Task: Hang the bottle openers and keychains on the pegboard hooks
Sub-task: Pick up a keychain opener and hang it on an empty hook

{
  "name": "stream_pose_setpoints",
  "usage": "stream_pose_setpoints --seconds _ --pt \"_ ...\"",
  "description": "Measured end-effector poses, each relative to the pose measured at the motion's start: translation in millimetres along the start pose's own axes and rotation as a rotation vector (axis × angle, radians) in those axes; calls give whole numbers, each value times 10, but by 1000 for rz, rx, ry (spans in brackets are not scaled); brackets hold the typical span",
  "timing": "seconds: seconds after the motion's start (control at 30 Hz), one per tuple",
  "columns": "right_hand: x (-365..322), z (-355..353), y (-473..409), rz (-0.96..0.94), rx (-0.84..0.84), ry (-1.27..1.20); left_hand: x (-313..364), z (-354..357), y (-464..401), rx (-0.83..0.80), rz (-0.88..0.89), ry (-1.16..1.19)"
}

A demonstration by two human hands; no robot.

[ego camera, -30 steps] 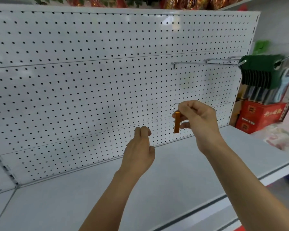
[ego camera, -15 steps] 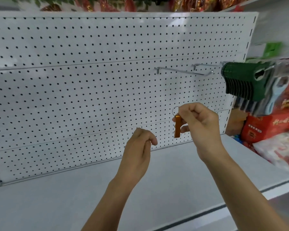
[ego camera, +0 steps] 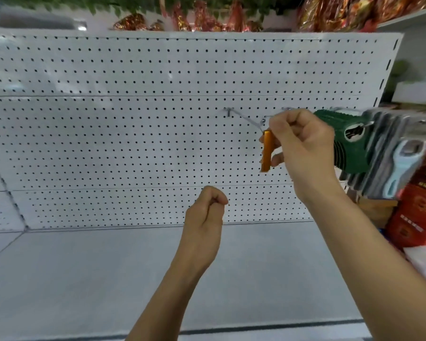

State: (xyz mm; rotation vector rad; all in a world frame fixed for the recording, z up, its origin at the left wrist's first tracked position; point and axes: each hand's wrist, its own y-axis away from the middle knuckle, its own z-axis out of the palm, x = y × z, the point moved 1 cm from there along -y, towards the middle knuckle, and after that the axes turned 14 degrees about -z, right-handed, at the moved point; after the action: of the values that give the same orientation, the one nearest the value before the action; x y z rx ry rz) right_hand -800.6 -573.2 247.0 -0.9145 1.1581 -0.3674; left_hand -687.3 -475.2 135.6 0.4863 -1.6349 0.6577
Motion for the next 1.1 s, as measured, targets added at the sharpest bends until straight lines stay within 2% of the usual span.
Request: stream_pose_setpoints --seconds 0.2,0.53,0.83,1.1 --pt "228 15 -178 71 -54 24 144 -8 -25 98 -79 36" --pt "706 188 -441 88 -84 101 293 -76 -318 104 -117 63" --pt "1040 316 -651 101 -66 161 311 -104 -520 79 -31 89" --pt "1216 366 -714 89 -63 172 357 -132 -610 97 -23 140"
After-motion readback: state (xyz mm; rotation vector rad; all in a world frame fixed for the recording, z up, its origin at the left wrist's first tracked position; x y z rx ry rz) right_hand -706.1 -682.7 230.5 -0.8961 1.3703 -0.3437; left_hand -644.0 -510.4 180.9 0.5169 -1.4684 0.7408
